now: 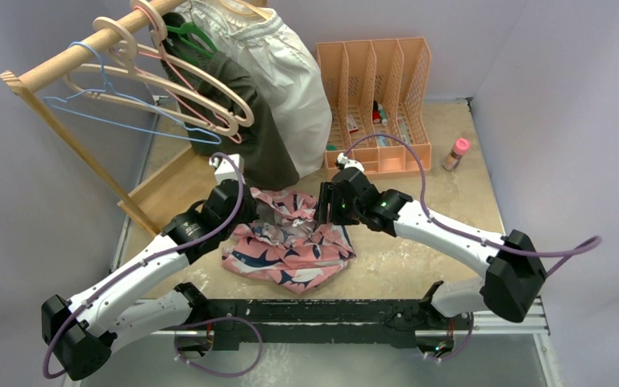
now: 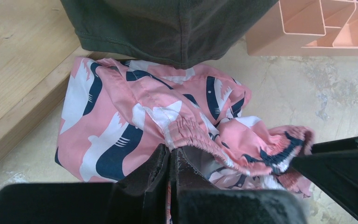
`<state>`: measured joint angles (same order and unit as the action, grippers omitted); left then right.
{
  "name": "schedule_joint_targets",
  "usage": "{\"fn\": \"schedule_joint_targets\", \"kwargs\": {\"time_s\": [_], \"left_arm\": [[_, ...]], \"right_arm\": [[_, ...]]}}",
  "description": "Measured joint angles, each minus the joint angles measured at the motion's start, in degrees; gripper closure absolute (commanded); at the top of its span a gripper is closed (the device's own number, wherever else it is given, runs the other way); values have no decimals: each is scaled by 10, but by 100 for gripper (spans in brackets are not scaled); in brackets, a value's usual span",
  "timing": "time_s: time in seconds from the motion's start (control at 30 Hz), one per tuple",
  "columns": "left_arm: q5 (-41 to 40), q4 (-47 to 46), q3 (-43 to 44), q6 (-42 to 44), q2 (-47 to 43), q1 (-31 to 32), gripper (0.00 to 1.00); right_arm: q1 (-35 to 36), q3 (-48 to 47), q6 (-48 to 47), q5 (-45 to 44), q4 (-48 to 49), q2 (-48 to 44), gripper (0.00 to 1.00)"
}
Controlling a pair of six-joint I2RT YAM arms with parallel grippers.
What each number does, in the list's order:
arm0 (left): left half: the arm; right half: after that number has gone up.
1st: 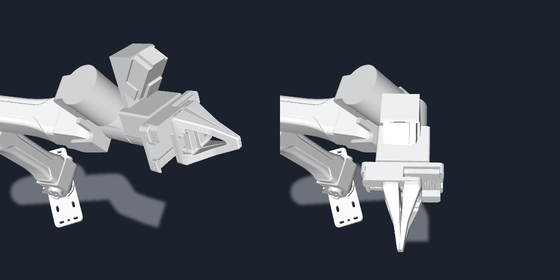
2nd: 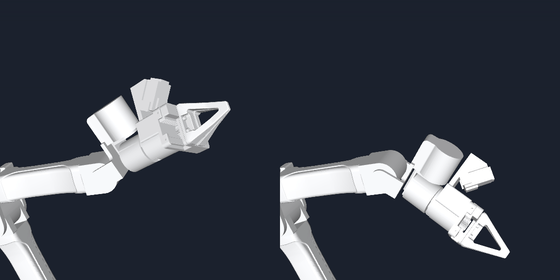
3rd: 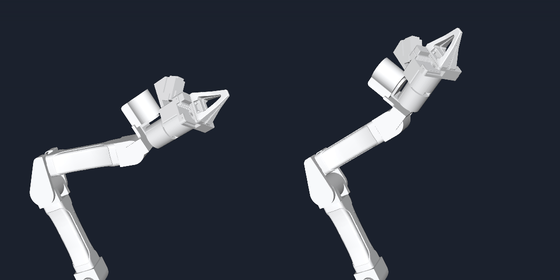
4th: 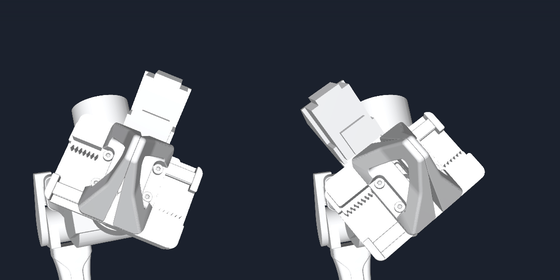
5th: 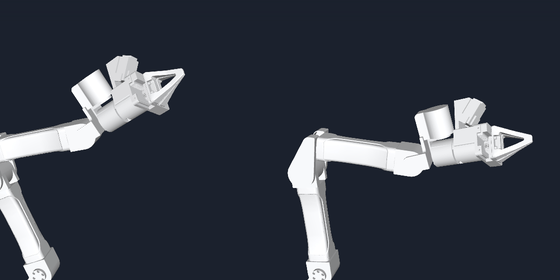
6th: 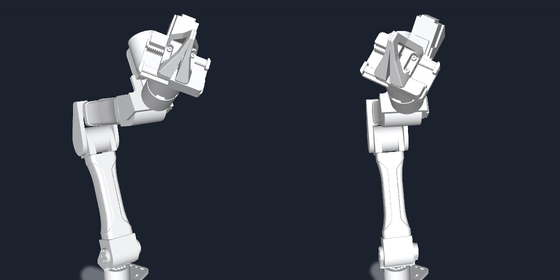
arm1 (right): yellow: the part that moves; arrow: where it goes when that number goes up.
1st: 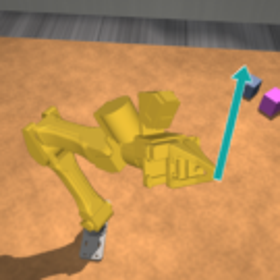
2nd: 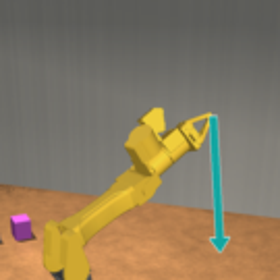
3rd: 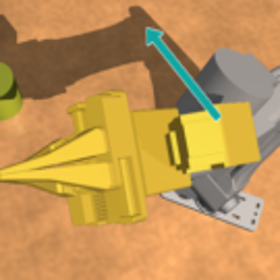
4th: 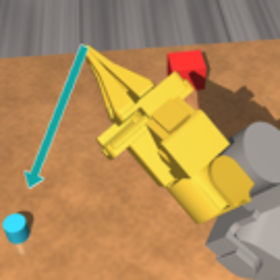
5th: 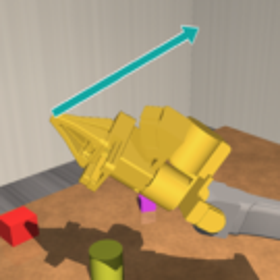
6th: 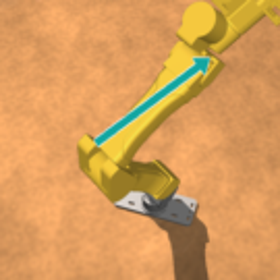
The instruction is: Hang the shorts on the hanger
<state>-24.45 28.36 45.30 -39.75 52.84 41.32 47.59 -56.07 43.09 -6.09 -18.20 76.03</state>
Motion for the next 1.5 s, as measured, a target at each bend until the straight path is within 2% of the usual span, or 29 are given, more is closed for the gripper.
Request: {"fn": "schedule_joint_targets", "kwargs": {"time_s": [0.1, 0.23, 0.47, 0.73, 0.83, 0.93, 0.97, 1.0, 1.1, 1.23, 1.5], "left_arm": [[0, 0, 0, -1, 0, 0, 100], [2, 0, 0, -1, 0, 0, 100], [2, 0, 0, -1, -4, 0, 100], [7, 0, 0, -1, -7, 0, 100], [16, -1, 0, -2, -7, 0, 100], [21, 0, 0, -2, -8, 0, 100], [21, 0, 0, -2, -9, 0, 100], [21, 0, 0, -2, -10, 0, 100], [22, 5, 0, -2, -17, 0, 100], [35, 7, 10, -7, -35, 0, 100], [80, -30, 50, -28, -59, 0, 100]], "right_arm": [[0, -2, 11, -34, -22, 25, 37], [0, -2, 17, -64, -43, 31, 45], [-1, -1, 19, -82, -51, 46, 51], [-30, 31, -19, -48, 11, 65, 53], [-31, 28, -29, -35, 31, 99, 65], [-30, 19, -36, -35, 26, 122, 91], [-30, 15, -38, -38, 21, 123, 97], [-31, 9, -41, -44, 13, 121, 100], [-38, -5, -50, -66, -8, 92, 100], [-49, -26, -63, -101, -63, 4, 100], [-50, -158, -73, -146, -169, -173, 100]]}}
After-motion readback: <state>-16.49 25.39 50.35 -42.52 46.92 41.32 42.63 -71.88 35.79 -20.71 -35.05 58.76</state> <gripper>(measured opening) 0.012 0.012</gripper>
